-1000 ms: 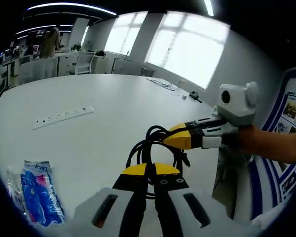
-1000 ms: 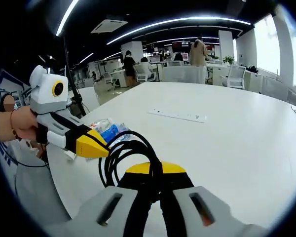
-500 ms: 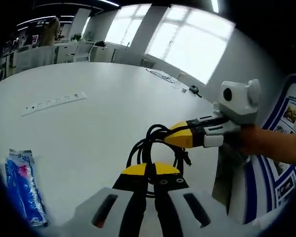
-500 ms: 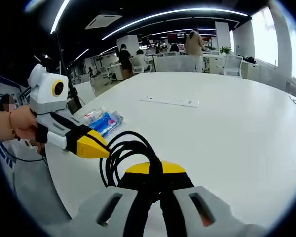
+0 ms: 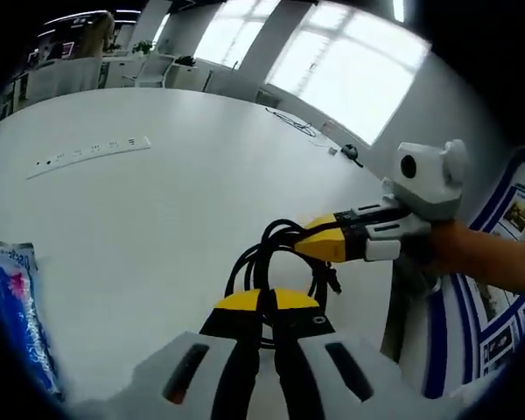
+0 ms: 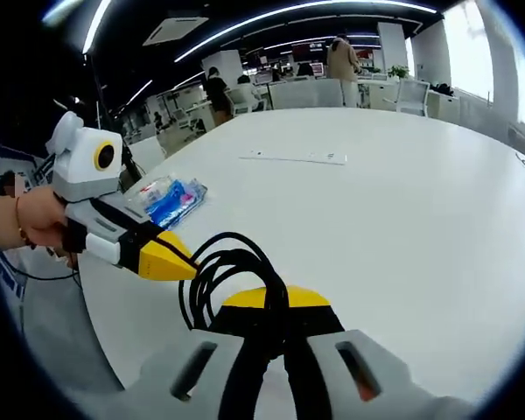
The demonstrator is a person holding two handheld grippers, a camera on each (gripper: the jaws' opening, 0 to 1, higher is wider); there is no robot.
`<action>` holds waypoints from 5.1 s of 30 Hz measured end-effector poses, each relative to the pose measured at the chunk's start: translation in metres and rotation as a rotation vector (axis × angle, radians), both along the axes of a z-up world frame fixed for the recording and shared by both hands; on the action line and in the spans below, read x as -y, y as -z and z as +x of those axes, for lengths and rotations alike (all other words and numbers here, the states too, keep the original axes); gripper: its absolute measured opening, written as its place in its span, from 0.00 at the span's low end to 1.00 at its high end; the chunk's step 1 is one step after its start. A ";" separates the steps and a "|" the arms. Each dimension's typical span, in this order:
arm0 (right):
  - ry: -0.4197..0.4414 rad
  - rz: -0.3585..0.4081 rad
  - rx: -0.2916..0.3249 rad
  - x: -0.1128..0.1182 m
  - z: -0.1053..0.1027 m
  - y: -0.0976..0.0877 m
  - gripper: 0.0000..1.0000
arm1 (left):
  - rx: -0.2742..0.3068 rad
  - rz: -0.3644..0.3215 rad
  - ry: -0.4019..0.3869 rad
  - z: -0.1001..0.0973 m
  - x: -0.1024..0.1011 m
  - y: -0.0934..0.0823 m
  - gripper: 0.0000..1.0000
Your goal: Arrange the tabletop items into an orderly group along one side of the table until the central work area is clear of visible clutter.
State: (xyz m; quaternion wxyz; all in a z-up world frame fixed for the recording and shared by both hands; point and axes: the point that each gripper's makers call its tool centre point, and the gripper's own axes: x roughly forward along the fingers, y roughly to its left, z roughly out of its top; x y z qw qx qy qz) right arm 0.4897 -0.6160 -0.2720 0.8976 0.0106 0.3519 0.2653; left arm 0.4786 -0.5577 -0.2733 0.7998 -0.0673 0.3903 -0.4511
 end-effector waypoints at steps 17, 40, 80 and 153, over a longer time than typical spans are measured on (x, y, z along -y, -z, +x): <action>0.020 -0.008 -0.089 0.015 0.002 0.043 0.02 | -0.063 0.033 -0.006 0.004 0.009 0.036 0.00; 0.033 -0.056 -0.100 0.021 0.002 0.060 0.06 | -0.039 0.081 -0.024 0.010 0.009 0.054 0.04; 0.077 -0.031 -0.037 0.018 0.012 0.029 0.34 | 0.019 0.084 -0.103 0.018 -0.022 0.031 0.45; -0.294 -0.028 0.139 -0.164 0.061 -0.057 0.42 | 0.164 0.108 -0.595 0.021 -0.249 -0.056 0.57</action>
